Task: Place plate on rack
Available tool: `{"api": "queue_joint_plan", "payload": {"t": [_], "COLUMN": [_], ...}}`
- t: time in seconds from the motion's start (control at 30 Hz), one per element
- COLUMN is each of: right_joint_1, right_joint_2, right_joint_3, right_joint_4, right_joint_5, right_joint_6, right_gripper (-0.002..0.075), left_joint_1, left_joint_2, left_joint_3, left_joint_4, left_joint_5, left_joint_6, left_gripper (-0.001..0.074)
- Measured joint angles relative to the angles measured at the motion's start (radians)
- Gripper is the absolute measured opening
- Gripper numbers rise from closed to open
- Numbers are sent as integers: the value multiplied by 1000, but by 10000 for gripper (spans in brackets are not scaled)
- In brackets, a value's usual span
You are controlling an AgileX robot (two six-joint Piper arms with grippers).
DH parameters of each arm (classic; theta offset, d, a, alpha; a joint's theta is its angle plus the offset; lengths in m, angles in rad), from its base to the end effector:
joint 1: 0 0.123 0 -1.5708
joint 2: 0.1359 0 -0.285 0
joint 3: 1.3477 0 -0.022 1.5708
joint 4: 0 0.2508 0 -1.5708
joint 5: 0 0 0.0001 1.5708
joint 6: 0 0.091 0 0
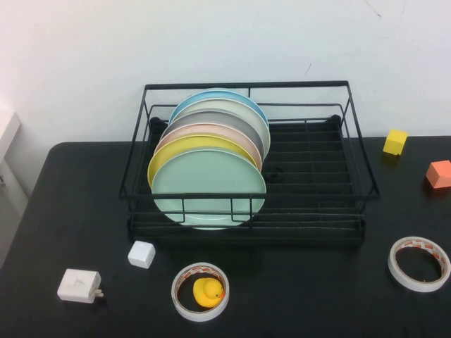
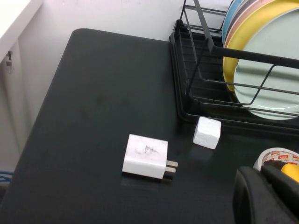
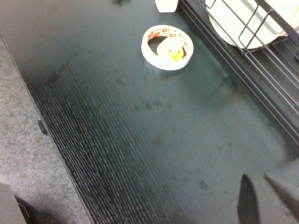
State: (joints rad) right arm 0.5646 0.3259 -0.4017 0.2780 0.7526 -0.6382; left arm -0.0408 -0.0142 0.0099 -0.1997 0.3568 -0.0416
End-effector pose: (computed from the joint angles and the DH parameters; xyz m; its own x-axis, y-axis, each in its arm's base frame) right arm 0.0449 0.0487 0.2641 -0.1375 -0.5748 -0.8067 -0.7895 0.5554 -0.2612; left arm 0.0523 -0.0085 0.1791 -0.2734 -0.2155 -0.9374 0.0468 0.9704 -0.2367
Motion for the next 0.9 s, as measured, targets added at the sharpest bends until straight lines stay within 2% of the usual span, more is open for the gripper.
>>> {"api": "queue_joint_plan", "payload": {"t": [0.9], "right_joint_1": [0], "right_joint_2": [0], "right_joint_3": [0], "right_joint_4": [0], "right_joint_5": [0], "right_joint_6": [0], "right_gripper": [-2], "left_joint_1": [0], "left_joint_2": [0], "left_joint_3": [0], "left_joint_4": [7], "left_joint_5": [-10], "left_joint_6": [6], "left_gripper": [-2]}}
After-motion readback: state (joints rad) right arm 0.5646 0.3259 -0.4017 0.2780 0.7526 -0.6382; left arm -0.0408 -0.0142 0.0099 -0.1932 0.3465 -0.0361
